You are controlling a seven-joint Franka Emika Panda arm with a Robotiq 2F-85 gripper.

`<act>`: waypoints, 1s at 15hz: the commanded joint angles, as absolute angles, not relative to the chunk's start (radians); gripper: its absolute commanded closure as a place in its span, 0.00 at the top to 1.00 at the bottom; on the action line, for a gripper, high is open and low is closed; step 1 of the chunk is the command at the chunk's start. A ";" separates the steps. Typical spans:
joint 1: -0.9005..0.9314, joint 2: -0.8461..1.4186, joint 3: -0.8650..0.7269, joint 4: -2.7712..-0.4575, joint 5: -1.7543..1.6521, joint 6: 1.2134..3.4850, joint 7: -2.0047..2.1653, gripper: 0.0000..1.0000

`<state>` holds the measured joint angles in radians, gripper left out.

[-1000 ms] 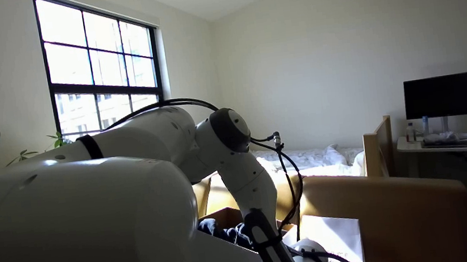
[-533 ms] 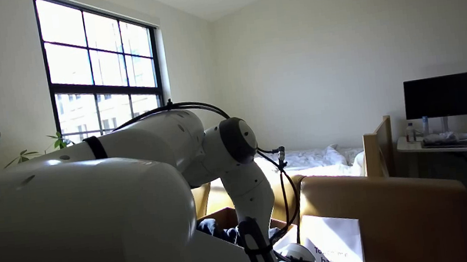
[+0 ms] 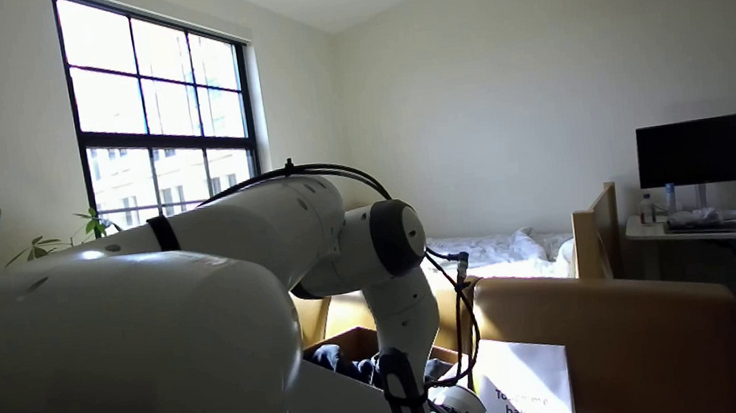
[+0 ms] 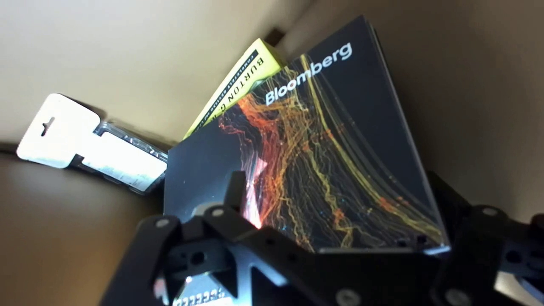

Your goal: Put the black and yellow books in the box, respectively

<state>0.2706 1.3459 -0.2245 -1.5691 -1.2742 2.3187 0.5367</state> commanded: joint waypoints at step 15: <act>0.224 1.428 -0.151 -1.442 -1.274 2.054 0.554 0.03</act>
<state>0.2238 1.4415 -0.1651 -1.4242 -1.2641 2.0908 0.5346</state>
